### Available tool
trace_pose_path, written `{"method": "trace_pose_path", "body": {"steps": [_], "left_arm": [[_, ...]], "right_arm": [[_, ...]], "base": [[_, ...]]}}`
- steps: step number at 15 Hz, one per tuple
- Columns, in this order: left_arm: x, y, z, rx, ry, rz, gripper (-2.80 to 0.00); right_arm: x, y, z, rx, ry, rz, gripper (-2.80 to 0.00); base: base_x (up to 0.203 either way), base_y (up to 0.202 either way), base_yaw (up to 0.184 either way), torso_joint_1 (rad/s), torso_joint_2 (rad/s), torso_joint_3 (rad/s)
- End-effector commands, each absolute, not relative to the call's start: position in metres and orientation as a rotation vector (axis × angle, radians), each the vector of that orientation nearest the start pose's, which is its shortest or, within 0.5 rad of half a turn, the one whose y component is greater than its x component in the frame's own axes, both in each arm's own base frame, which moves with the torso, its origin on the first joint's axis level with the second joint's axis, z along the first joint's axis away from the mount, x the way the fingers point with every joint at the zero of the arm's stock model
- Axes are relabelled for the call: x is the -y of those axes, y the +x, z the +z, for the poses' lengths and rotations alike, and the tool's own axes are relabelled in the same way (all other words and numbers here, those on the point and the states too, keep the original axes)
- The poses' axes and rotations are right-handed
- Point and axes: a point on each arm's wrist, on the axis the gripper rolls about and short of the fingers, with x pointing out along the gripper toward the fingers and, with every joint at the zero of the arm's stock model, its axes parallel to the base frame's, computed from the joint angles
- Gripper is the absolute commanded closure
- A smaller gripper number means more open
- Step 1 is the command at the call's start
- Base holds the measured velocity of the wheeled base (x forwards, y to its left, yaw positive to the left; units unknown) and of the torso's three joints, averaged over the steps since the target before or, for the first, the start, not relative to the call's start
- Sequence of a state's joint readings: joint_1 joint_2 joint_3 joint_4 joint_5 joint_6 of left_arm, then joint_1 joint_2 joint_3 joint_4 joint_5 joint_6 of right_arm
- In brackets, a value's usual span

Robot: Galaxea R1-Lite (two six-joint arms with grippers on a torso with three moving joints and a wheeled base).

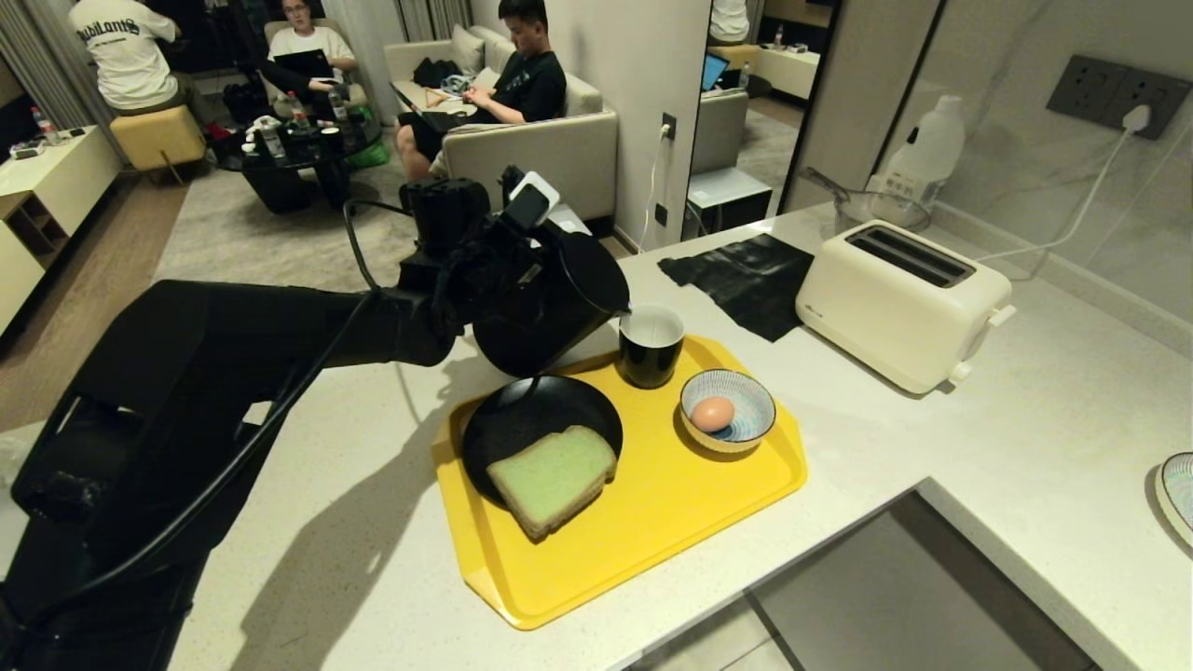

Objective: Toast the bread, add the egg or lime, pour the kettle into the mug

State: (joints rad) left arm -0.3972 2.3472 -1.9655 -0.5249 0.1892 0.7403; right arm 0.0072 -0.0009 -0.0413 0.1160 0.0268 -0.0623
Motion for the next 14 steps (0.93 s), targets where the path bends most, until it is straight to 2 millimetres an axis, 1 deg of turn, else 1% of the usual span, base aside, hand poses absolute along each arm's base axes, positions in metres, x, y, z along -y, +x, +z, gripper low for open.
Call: {"method": "trace_pose_path", "body": {"steps": [1,14], "left_arm": [[0.1904,0.4647,0.2327,0.209,0.706,-0.145,0.0],[0.1906,0.4654,0.2306,0.204,0.723,-0.144,0.0]], "right_arm": [[-0.0004,-0.0264,0.0749,-0.074,-0.062,0.038,0.0],[-0.0004,-0.0264,0.075,-0.074,-0.062,0.038,0.0]], "base": [[0.0,0.0,0.0,0.0,0.0,0.0],[0.0,0.0,0.0,0.0,0.0,0.0]]}}
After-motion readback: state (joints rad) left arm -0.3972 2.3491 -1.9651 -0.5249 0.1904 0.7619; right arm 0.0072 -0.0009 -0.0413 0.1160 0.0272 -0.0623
